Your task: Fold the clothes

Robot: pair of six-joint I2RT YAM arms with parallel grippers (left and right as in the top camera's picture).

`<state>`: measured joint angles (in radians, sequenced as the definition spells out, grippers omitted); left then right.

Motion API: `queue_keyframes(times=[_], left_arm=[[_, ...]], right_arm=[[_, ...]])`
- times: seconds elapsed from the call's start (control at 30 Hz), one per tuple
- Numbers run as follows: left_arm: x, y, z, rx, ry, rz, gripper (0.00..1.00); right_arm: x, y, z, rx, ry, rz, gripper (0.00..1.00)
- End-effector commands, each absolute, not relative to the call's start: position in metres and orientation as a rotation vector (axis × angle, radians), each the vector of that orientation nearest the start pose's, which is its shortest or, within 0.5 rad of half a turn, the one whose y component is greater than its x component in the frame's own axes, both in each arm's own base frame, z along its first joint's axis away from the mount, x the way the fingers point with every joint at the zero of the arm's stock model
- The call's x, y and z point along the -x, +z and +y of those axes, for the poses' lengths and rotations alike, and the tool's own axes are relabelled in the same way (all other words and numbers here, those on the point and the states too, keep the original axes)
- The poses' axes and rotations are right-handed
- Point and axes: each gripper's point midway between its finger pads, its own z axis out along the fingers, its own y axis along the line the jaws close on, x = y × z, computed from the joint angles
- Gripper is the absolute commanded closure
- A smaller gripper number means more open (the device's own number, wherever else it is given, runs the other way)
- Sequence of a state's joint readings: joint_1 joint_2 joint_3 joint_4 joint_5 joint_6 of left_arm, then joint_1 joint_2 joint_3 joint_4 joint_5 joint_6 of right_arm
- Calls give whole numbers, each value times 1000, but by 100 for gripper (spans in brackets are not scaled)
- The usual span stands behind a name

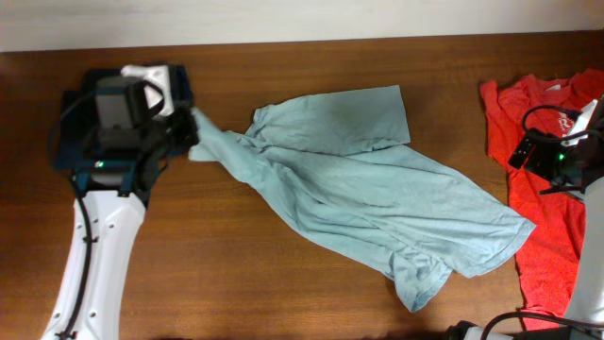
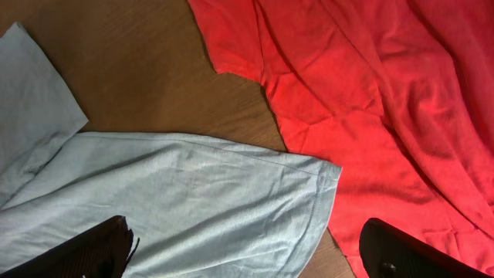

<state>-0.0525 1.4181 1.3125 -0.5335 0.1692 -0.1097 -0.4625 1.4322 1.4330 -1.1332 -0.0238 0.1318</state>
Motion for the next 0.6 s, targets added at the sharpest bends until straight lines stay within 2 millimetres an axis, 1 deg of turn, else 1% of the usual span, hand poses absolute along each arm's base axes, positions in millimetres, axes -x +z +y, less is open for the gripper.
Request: queue_keyframes(times=[0.0,0.07,0.1,0.2,0.27,0.3,0.37,0.47,0.57], left_arm=[[-432,273,-104,-262,-361,2191,94],[-436,270,-116,-282,-359,2208,94],[-438,266,-116,-270,-344,2223,94],[-441,245,-99,-170,-227,2301,94],[-440,226,-87,-140,-146,2363,94],[-438,206,-83,-133,-114,2430,93],[-436,184,-82,-137,-105,2502,85],[-438,153,-83,-141,-93,2578,82],[-448,123,-84,-141,-86,2622,75]], right_arm=[[-299,218,-147,-797,-81,2570,1],[-300,218,-147,-797,-81,2569,1],[-299,218,-147,-797,-81,2570,1],[-299,218,-147,-797,-81,2570,1],[-299,218,-147,-797,-81,2570,1],[-299,218,-147,-797,-81,2570,1],[-299,218,-147,-797,-81,2570,1],[-299,218,-147,-797,-81,2570,1],[-299,218,-147,-797,-81,2570,1]])
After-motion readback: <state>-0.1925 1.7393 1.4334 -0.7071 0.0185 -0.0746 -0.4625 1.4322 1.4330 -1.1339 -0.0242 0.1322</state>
